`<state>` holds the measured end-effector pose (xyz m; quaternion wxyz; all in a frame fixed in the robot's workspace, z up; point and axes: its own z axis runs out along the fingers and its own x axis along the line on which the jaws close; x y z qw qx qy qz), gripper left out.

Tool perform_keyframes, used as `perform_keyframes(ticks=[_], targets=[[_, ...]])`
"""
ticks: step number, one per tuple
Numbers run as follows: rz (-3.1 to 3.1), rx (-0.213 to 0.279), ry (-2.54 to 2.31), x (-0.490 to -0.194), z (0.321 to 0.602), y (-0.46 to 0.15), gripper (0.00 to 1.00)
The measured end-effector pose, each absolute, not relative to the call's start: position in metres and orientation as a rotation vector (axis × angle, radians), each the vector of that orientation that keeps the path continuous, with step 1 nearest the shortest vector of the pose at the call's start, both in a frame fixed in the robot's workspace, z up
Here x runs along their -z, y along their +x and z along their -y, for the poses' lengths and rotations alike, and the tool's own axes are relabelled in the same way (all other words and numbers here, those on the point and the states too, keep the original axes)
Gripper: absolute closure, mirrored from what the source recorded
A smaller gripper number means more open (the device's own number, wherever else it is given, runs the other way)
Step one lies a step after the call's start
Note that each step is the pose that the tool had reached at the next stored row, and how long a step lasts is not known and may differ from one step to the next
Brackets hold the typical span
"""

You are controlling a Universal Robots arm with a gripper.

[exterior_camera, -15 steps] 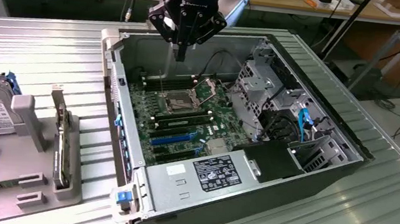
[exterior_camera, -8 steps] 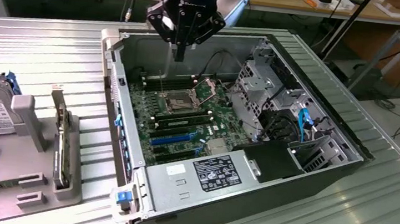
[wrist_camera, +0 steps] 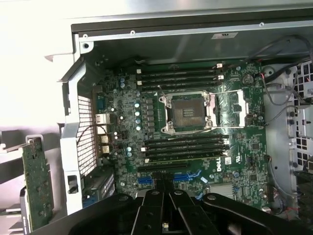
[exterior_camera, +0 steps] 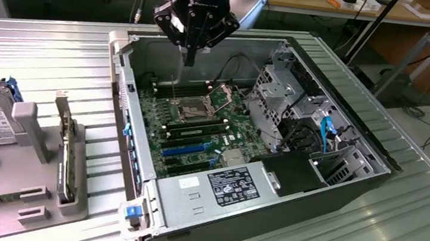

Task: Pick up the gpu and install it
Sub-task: 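Reach for the gpu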

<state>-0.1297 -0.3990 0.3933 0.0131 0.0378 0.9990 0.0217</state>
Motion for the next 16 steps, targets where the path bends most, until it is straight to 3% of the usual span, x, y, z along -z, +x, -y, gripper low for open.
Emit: perform_keyframes(ticks=[16], targets=[[-3.113, -0.068, 0.118, -0.393, 0.399, -0.147, 0.89]])
